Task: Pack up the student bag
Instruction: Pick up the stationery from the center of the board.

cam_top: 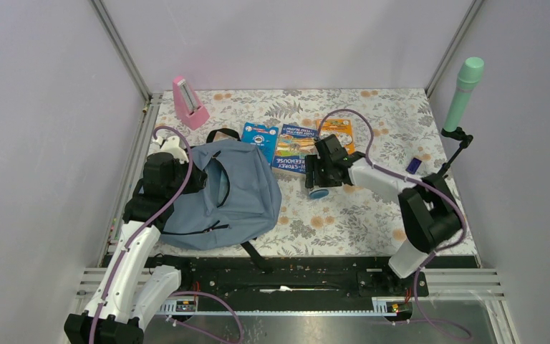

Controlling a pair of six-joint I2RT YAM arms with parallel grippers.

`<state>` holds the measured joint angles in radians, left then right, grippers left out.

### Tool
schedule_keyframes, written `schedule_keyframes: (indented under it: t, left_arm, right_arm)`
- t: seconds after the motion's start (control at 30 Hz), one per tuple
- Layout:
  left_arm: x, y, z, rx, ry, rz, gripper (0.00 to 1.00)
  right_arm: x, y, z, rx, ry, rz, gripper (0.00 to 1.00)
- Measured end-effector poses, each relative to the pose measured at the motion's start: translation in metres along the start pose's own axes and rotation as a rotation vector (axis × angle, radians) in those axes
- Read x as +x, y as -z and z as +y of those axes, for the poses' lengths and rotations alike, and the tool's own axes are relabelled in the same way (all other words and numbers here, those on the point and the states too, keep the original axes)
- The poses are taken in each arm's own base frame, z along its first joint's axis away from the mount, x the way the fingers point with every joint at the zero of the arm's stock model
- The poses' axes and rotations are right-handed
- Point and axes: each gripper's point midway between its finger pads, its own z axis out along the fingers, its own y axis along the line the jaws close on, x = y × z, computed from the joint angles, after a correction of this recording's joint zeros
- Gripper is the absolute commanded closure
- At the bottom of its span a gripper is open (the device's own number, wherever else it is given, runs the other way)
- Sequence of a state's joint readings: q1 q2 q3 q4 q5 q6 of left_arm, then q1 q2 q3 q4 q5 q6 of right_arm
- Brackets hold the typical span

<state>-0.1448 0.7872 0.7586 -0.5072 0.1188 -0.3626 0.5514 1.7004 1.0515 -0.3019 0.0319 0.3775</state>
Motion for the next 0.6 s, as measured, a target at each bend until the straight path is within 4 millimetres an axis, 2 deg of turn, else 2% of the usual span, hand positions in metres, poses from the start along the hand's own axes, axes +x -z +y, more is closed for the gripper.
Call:
schedule_keyframes:
  t: [0.1,0.33,0.6]
  left_arm:
    - [0.000,0.000,0.000,0.000,0.000,0.000,1.00]
    - [0.000,0.000,-0.002,0.013,0.000,0.003,1.00]
    - [-0.001,0.000,-0.015,0.084,-0.005,0.002,1.00]
  right_arm:
    - [-0.005,0.021,0.011,-0.083,0.006,-0.069,0.69]
    - [-0.042,0.091,0.058,-0.369,0.055,-0.341,0.69]
    - [-0.048,0.150,0.104,-0.589,0.145,-0.513,0.69]
